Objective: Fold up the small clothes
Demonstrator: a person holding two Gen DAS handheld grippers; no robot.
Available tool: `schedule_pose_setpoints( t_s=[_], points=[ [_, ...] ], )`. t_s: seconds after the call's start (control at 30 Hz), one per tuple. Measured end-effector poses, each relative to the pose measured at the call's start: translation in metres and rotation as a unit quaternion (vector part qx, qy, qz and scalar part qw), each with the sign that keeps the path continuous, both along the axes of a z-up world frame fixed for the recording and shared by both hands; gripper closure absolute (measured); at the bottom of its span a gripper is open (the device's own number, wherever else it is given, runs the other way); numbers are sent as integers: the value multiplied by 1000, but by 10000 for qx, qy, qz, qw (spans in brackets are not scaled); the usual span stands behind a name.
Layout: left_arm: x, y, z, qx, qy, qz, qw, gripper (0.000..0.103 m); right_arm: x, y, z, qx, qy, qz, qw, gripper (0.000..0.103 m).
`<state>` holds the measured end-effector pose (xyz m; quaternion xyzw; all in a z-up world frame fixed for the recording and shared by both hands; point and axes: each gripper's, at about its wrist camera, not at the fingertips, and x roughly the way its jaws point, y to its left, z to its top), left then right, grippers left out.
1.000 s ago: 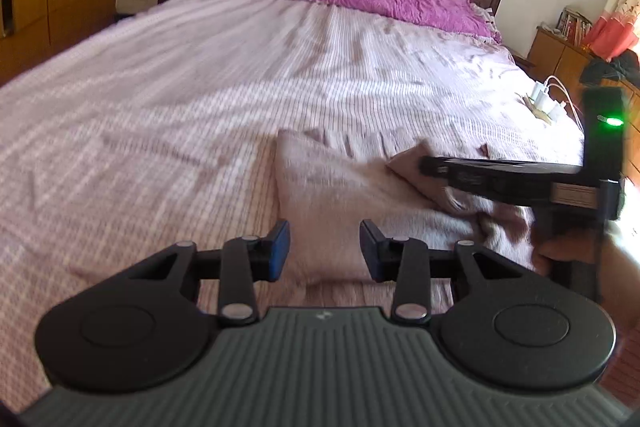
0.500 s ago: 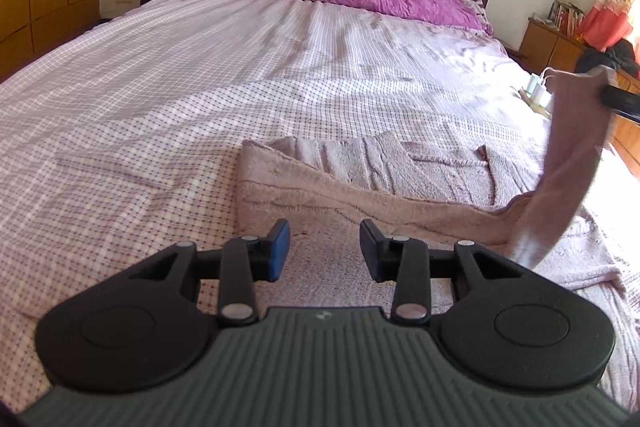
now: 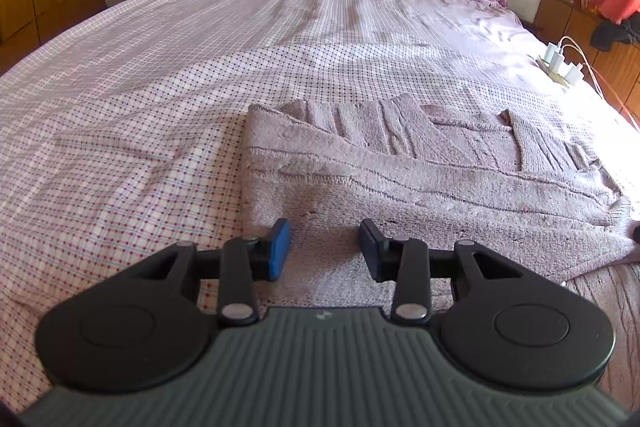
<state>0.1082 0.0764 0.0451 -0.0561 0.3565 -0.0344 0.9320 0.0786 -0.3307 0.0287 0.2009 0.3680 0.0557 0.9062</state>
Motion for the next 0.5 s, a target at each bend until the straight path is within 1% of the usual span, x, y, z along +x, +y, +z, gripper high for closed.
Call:
schedule_pose_setpoints(
  t_s=[0.03,0.07,0.1,0.17,0.23,0.33,0.4,0.5],
  points=[
    [0,0,1,19,2,-6,10000,63,-3,-2,2,2,-27,25,10000,83],
    [-1,-1,2,38,-1,-9,10000,63,-6,-3,5,-44,-57,39,10000,76],
    [-1,-1,3,48,-12,-10,10000,63,-8,-2,12,-146,-115,19,9998,72],
    [-2,-2,8,44,-63,-4,10000,63,-9,-3,22,-244,-299,27,9993,55],
    [-3,-2,12,20,-134,-5,9999,63,-4,-4,31,-223,-424,67,9988,47],
    [-1,-5,17,19,-195,12,9998,63,24,1,34,-315,-345,219,9987,47],
    [0,-7,17,21,-198,14,9998,63,41,7,27,-426,-217,295,9984,47],
    [1,-12,15,48,-194,-23,9998,63,66,19,12,-618,109,459,9970,47]
  ],
)
